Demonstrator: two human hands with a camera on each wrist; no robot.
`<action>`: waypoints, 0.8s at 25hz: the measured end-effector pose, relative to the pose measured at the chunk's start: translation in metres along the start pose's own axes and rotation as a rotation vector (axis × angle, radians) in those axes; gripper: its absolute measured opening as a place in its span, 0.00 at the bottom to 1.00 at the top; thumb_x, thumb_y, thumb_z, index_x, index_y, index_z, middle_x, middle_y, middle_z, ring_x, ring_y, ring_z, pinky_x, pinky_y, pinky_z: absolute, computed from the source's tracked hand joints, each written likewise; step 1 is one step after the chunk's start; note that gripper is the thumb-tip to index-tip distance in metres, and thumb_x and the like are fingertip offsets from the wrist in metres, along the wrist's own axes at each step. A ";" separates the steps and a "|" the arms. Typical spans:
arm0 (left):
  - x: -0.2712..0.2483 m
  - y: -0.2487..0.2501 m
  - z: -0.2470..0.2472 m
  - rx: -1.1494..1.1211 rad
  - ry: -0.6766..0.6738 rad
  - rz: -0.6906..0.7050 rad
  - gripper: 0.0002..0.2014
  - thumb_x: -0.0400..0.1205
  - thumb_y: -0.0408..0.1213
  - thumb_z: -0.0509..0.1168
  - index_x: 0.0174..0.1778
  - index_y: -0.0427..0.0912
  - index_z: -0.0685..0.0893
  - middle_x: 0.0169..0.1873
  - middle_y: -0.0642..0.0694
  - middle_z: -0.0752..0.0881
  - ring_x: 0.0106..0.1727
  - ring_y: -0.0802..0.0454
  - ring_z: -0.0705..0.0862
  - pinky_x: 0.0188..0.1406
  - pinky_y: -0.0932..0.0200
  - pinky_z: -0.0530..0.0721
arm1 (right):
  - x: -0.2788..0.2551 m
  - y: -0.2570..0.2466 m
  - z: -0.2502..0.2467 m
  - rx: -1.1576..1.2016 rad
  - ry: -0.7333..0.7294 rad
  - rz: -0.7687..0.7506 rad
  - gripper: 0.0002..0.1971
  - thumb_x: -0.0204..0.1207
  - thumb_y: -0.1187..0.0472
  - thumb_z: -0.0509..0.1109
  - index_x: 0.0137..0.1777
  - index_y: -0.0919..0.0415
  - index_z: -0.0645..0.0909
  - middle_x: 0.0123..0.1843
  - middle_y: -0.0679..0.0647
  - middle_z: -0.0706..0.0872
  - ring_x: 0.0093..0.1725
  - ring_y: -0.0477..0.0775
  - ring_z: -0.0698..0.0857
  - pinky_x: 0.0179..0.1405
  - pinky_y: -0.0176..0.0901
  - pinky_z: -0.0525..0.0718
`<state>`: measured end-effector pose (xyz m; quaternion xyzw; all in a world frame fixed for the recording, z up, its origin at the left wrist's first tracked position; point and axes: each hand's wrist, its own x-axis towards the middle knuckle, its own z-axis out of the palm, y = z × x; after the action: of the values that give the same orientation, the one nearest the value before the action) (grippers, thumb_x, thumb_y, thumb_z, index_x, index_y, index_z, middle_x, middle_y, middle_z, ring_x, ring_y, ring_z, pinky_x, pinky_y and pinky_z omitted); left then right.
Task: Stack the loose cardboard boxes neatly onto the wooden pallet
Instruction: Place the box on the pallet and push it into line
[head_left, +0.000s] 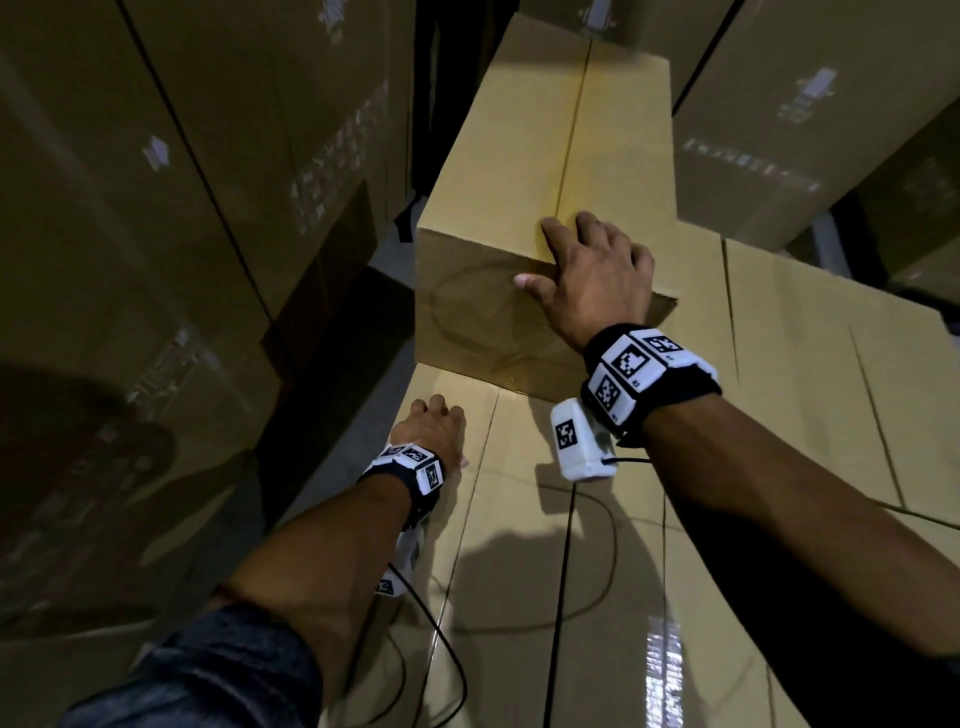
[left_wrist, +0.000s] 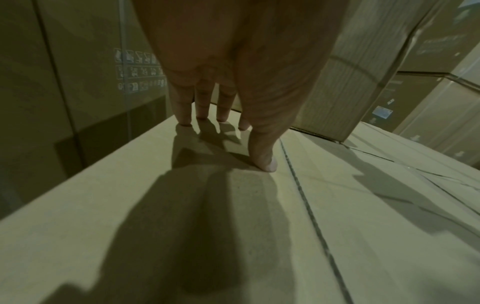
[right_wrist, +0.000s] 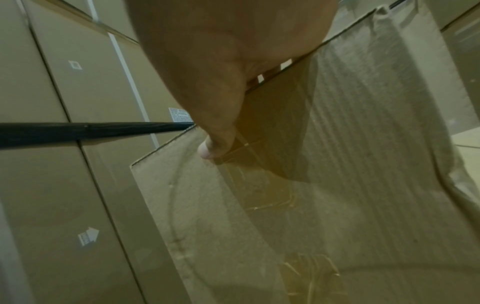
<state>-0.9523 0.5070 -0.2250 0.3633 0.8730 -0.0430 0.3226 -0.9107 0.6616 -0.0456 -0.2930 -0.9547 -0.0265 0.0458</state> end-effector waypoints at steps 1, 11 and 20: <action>-0.001 0.000 0.000 -0.005 0.001 -0.002 0.35 0.80 0.53 0.71 0.79 0.45 0.66 0.76 0.42 0.65 0.78 0.39 0.64 0.70 0.39 0.77 | 0.001 0.001 0.000 -0.006 0.005 -0.001 0.33 0.82 0.34 0.62 0.84 0.45 0.64 0.85 0.56 0.66 0.82 0.63 0.64 0.78 0.61 0.62; 0.001 0.000 0.003 0.015 -0.001 -0.004 0.36 0.80 0.54 0.71 0.79 0.46 0.65 0.76 0.43 0.65 0.77 0.40 0.65 0.69 0.40 0.79 | 0.009 0.007 0.006 -0.027 0.030 0.006 0.32 0.82 0.34 0.61 0.83 0.45 0.65 0.83 0.56 0.68 0.80 0.64 0.67 0.76 0.62 0.64; 0.001 0.001 0.003 -0.003 0.004 -0.009 0.35 0.80 0.53 0.71 0.79 0.46 0.65 0.75 0.43 0.65 0.78 0.39 0.63 0.70 0.41 0.78 | 0.003 0.008 0.014 -0.048 0.041 0.016 0.32 0.83 0.33 0.57 0.84 0.44 0.62 0.83 0.56 0.68 0.79 0.64 0.68 0.75 0.62 0.65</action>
<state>-0.9502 0.5069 -0.2279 0.3590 0.8753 -0.0427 0.3211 -0.9098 0.6705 -0.0589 -0.3011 -0.9502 -0.0551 0.0587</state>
